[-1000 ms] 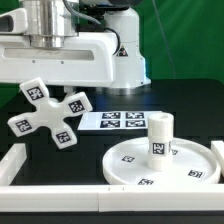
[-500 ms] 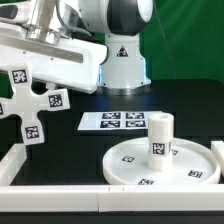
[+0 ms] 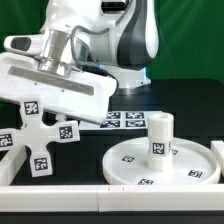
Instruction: Assemble round table
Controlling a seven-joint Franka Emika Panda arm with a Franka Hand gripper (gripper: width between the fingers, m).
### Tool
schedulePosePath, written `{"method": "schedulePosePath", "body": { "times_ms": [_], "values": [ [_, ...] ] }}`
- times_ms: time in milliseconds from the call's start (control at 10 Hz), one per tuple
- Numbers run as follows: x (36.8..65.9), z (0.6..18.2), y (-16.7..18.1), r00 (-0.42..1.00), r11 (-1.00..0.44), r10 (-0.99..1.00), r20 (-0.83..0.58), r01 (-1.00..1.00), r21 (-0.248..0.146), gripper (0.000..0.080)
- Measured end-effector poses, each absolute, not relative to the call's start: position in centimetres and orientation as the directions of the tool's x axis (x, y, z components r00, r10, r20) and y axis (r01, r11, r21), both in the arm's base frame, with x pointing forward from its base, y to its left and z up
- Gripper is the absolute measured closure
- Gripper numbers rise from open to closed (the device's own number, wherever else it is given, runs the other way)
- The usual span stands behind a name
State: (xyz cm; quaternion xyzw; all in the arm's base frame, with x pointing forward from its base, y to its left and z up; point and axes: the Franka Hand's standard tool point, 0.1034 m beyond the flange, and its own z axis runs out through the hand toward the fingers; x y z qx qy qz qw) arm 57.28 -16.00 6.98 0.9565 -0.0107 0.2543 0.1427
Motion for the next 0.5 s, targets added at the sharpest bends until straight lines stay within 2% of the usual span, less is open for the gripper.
{"method": "schedulePosePath", "body": {
  "times_ms": [300,500],
  "values": [
    [57.2,6.8,-16.1,0.878,-0.961,0.046,0.477,-0.092,0.261,0.0574],
    [57.5,6.1,-14.7,0.878,-0.965,0.043,0.476,-0.088,0.249,0.0574]
  ]
}}
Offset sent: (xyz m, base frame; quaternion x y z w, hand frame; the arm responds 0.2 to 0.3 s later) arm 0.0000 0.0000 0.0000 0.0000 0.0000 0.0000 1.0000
